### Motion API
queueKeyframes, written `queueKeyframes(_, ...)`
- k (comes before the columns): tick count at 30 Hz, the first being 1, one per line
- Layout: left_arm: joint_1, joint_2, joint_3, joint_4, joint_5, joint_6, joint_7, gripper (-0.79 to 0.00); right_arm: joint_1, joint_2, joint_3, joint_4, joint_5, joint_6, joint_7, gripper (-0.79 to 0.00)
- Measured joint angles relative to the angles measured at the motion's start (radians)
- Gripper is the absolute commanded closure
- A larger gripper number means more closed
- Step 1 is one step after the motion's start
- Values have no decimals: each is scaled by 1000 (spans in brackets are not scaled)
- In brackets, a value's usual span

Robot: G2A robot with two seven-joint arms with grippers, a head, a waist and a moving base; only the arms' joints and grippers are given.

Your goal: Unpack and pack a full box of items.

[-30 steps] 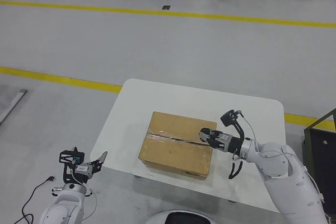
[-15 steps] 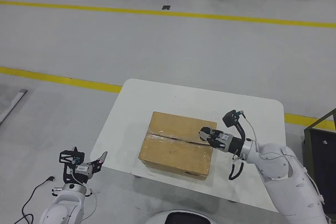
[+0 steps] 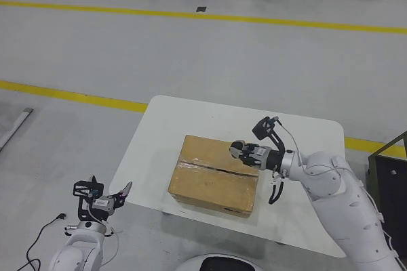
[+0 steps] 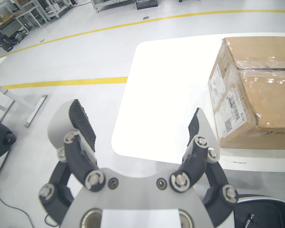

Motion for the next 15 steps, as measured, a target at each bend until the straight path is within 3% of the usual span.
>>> queueKeyframes(7, 4, -3, 25, -37, 20, 0, 2, -785, 97, -15, -87, 72, -3, -22, 15, 0)
queueKeyframes(15, 4, -3, 24, -36, 20, 0, 2, -785, 109, -16, -95, 89, -22, -15, 9, 0)
